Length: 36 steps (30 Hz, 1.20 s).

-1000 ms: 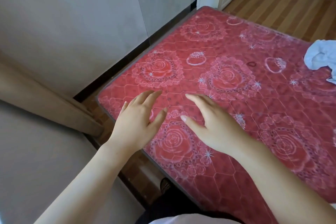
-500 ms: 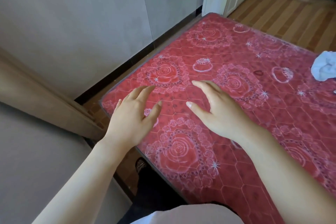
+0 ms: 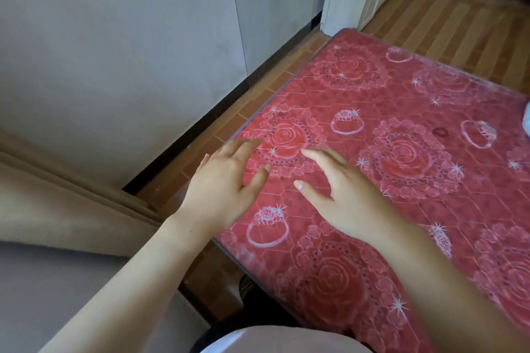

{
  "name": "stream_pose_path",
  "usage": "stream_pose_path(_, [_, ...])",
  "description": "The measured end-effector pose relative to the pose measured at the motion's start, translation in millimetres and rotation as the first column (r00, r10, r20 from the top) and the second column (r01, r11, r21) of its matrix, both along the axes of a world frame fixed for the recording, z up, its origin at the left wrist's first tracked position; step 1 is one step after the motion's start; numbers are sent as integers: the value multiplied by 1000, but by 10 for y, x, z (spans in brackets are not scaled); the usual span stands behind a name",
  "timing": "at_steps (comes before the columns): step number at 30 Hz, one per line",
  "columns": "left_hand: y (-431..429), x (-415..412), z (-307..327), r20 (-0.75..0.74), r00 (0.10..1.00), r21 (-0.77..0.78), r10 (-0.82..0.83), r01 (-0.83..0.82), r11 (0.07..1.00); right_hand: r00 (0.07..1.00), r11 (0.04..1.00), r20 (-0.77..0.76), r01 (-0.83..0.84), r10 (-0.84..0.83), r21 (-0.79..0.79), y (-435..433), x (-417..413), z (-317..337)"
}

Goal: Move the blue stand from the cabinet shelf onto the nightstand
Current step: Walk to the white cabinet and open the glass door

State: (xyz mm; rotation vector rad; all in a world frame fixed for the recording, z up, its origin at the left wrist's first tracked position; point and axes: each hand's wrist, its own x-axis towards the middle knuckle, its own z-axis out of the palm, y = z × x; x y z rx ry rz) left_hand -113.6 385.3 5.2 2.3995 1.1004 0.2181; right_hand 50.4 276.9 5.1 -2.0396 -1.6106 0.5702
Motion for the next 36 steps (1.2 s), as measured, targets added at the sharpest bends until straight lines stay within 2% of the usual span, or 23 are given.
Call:
stream_pose_path(9, [186, -96, -146, -57, 998, -61, 28, -32, 998, 998, 998, -48, -31, 28, -47, 346, -32, -265])
stream_pose_path(14, [486, -3, -192, -120, 992, -86, -41, 31, 996, 998, 996, -57, -17, 12, -87, 451, -10, -265])
stream_pose_path(19, [908, 140, -247, -112, 979, -109, -171, 159, 981, 993, 988, -10, 119, -120, -101, 661, 2, -238])
stream_pose_path(22, [1329, 20, -290, -134, 961, -130, -244, 227, 965, 985, 981, 39, 174, -171, -89, 1047, -163, -272])
stream_pose_path(26, [2182, -354, -316, -145, 935, -64, -324, 318, 946, 976, 974, 51, 217, -214, -66, 1794, -619, -360])
stream_pose_path(31, [3168, -840, -245, -185, 930, -66, -318, 311, 948, 978, 977, 27, 208, -207, -43, 2699, -1180, -303])
stream_pose_path(36, [3680, -1073, -219, -210, 933, -73, -292, 283, 956, 980, 981, 39, 195, -194, -6, 3242, -1367, -272])
